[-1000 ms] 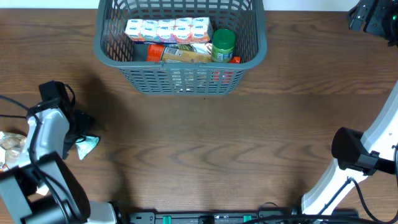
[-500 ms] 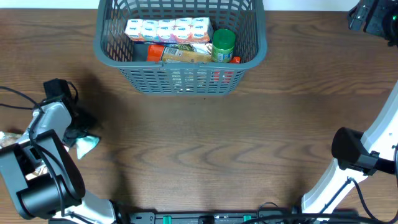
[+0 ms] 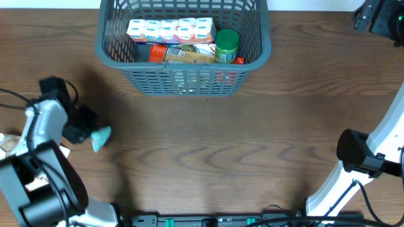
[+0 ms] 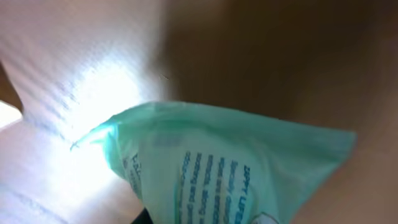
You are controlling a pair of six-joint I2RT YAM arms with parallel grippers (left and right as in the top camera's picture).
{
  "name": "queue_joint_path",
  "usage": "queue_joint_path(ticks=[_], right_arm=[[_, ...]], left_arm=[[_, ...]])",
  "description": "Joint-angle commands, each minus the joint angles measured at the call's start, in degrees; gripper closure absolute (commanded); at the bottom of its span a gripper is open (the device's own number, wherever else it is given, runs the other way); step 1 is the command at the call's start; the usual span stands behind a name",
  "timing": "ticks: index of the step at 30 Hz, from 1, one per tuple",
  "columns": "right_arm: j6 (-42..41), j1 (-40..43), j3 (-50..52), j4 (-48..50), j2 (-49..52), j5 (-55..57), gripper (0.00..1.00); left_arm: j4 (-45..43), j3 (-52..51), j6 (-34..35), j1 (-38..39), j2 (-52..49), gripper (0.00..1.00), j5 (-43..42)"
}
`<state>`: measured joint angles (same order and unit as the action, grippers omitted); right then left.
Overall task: Pack container
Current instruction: 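Carry the teal wrapper over the basket and release it inside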
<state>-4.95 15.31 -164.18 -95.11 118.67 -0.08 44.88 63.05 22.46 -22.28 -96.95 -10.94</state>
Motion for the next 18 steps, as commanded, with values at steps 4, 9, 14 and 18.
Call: queue_joint_path(ticks=[4,9,14,18], right_arm=[[0.76,0.35,0.15,-0.09,0.55,-0.22,0.01],[0.74,0.35,0.15,-0.07,0.55,-0.22,0.01],[0.76,0.35,0.15,-0.04,0.55,-0.22,0.01],[0.76,0.35,0.15,-0.07,0.55,-0.61,0.01]], left_arm=[[11.67,24.37,-7.23,2.47,7.91,0.94,-5.31],[17.53,43.43,-15.43,10.29,7.43,0.94,-1.18],[12.72,51.36,-33.03,21.2,7.08,0.94,8.44],[4.74,51.19,-59.91,29.59,5.84,0.94,10.16]])
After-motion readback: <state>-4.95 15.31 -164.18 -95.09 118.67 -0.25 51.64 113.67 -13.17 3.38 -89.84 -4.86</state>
